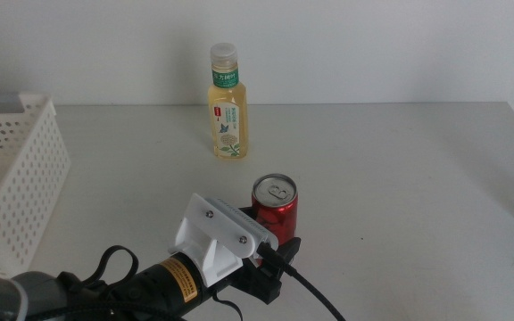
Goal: Use arms to grab the bottles and put them into the dustbin to the left of the table.
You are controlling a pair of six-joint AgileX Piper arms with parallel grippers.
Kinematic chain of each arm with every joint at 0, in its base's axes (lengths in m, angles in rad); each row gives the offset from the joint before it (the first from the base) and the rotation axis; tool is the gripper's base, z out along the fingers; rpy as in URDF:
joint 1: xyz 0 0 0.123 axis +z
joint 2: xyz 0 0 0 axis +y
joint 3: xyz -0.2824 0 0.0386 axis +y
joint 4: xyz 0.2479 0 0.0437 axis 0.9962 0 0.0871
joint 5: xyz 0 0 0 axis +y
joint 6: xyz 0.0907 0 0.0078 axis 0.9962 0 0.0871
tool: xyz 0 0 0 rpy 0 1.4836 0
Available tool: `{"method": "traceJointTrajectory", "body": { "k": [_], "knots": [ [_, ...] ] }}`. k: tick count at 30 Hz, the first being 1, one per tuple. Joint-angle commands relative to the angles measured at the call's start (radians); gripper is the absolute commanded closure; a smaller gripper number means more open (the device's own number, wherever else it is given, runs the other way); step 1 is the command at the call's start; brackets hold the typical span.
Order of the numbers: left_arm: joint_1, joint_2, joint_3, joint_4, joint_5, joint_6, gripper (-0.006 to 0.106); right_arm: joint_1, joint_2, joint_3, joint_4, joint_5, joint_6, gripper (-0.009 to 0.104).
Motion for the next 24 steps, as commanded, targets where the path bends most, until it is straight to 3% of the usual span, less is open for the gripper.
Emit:
{"method": "traceJointTrajectory", "body": {
  "k": [1,20,24],
  "knots": [
    [-0.008,-0.014,-0.041,-0.003,-0.082,-0.019,0.007,-0.008,-0.021,-0.01,-0.008,-0.074,-0.005,0.024],
    [-0.007,0.143,-0.167,-0.023,-0.148,-0.019,0.007,-0.008,-0.021,-0.01,-0.008,-0.074,-0.005,0.024],
    [-0.007,0.151,-0.168,-0.04,-0.182,-0.038,0.014,-0.008,-0.021,-0.01,-0.008,-0.074,-0.005,0.024]
  ]
}}
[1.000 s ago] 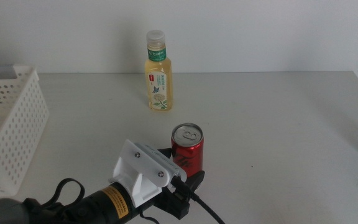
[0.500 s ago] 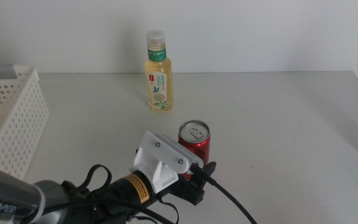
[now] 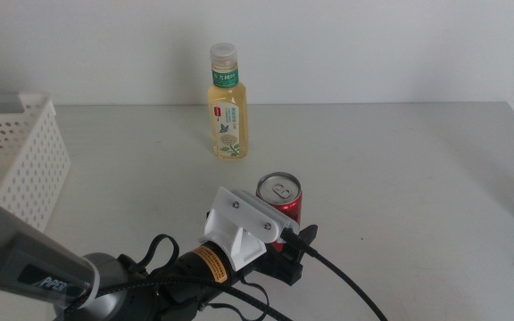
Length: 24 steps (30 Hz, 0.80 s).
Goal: Use arms to grab the bottles and put them into the dustbin to the left of the table.
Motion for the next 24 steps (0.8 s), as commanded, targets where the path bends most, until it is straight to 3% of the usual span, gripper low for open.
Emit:
{"method": "traceJointTrajectory", "body": {
  "k": [1,8,10,24],
  "knots": [
    [-0.007,-0.04,-0.02,-0.028,-0.108,-0.026,0.018,-0.008,-0.021,-0.01,-0.008,-0.074,-0.005,0.024],
    [-0.007,-0.04,-0.02,-0.015,-0.109,-0.025,0.06,-0.008,-0.021,-0.01,-0.008,-0.074,-0.005,0.024],
    [-0.007,-0.06,-0.02,-0.025,-0.074,-0.025,0.081,-0.008,-0.021,-0.01,-0.008,-0.074,-0.005,0.024],
    [0.003,-0.284,-0.021,-0.077,0.244,-0.022,0.082,-0.008,-0.021,-0.01,-0.008,-0.074,-0.005,0.024]
  ]
}}
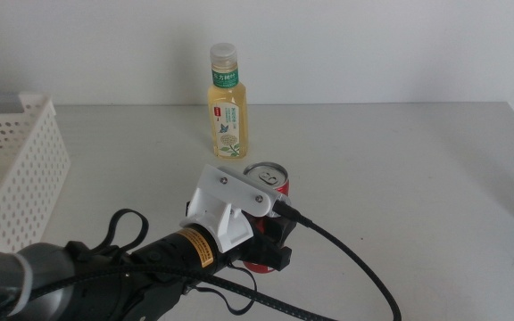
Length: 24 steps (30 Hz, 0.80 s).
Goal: Use arms to grab the bottles and put them into the dustbin to the left of the table.
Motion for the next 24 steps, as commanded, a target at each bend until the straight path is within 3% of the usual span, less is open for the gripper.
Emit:
{"method": "traceJointTrajectory", "body": {
  "k": [1,9,18,24],
  "knots": [
    [0.002,-0.097,-0.023,-0.014,-0.051,-0.014,0.082,-0.008,-0.021,-0.01,-0.008,-0.074,-0.005,0.024],
    [0.064,-0.229,-0.054,-0.014,0.179,-0.007,0.082,-0.008,-0.021,-0.01,-0.008,-0.074,-0.005,0.024],
    [0.226,-0.282,-0.295,-0.014,0.76,-0.004,0.082,-0.008,-0.021,-0.01,-0.008,-0.071,-0.005,0.024],
    [0.343,-0.281,-0.547,-0.069,1.225,0.179,0.082,-0.008,-0.021,-0.01,-0.008,-0.071,-0.005,0.024]
  ]
}}
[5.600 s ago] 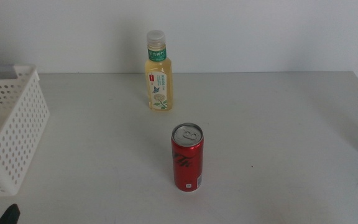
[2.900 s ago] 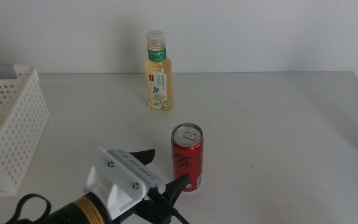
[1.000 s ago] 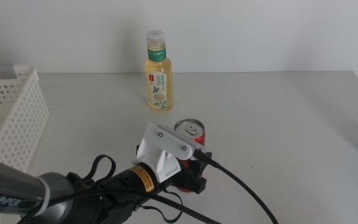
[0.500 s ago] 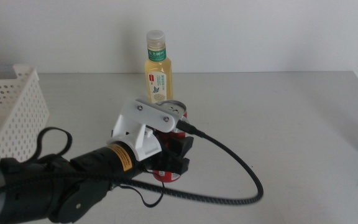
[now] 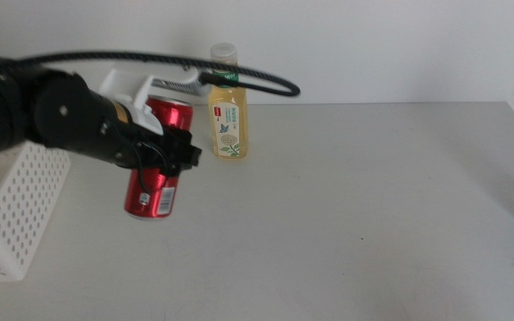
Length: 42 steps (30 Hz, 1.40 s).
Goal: Use arms to grab the bottles and put them into the dustbin to the left of the table.
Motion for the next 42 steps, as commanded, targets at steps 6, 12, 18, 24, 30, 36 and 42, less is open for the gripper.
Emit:
{"method": "traceJointTrajectory", "body": {
  "k": [6,12,18,24,30,36,42],
  "knots": [
    [0.225,-0.051,-0.259,-0.092,0.21,0.156,0.082,-0.008,-0.021,-0.01,-0.008,-0.071,-0.005,0.024],
    [0.402,-0.037,-0.399,-0.093,0.372,0.195,0.082,-0.008,-0.021,-0.01,-0.008,-0.071,-0.005,0.024],
    [0.528,0.018,-0.501,-0.09,0.546,0.266,0.083,-0.008,-0.021,-0.01,-0.008,-0.071,-0.005,0.024],
    [0.665,0.044,-0.513,-0.084,0.543,0.274,0.085,-0.008,-0.021,-0.01,-0.008,-0.071,-0.005,0.024],
    [0.743,0.098,-0.513,-0.073,0.541,0.301,0.086,-0.008,-0.021,-0.01,-0.008,-0.071,-0.005,0.024],
    [0.752,0.192,-0.513,-0.05,0.541,0.3,0.086,-0.008,-0.021,-0.01,-0.008,-0.071,-0.005,0.024],
    [0.752,0.286,-0.513,-0.032,0.534,0.3,0.086,-0.008,-0.021,-0.01,-0.008,-0.071,-0.005,0.024]
  ]
}}
